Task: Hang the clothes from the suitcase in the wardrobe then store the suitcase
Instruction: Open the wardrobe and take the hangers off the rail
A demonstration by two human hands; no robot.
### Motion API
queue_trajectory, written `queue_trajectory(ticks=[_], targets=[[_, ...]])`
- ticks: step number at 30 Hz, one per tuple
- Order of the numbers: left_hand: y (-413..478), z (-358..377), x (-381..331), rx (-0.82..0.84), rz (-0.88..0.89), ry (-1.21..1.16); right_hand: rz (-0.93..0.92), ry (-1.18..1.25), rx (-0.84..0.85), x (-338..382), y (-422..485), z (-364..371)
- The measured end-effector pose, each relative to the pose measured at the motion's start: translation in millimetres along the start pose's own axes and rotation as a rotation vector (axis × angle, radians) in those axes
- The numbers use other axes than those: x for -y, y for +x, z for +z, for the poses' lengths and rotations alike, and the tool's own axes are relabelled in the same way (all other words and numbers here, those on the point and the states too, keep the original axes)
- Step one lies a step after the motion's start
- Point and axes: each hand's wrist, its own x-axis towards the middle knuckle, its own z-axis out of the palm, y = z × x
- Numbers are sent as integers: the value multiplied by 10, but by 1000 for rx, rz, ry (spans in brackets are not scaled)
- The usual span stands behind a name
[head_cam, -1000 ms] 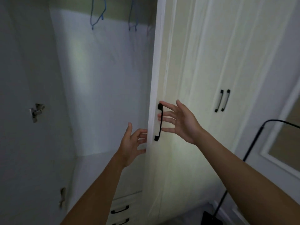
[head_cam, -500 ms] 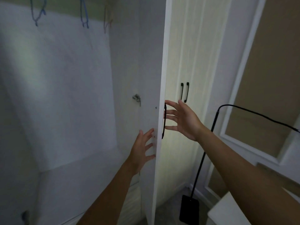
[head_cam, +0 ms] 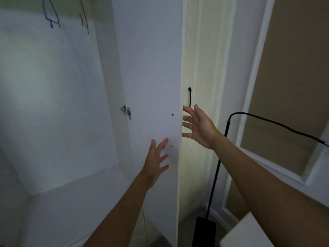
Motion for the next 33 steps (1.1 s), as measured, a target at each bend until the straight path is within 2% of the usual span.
queue_trajectory(ticks=[4,8,12,17,18,22,27,33], targets=[[52,-38,-73,-80,16,84,-1,12,99,50,85,-133],[66,-169,-275,-81,-22,73,-104,11,83,293,76,-106],[81,-244,-542,-54,2,99,-418,-152,-62,746,4,149],[74,-524,-1137,-66,115,101,-973,-491,-164,1129,-128,700],[59,-586,-1254,-76,141,117,-1008,-508,-164,1133,-101,778],[-119,-1027,-1780,-142,243,172,-849,-389,-52,1111,193,1302],[-413,-1808,-2311,-230,334,265,-809,-336,31,1047,610,1958],[-712,-2550,-2841,-373,462,345,-719,-298,42,1137,1131,2585]])
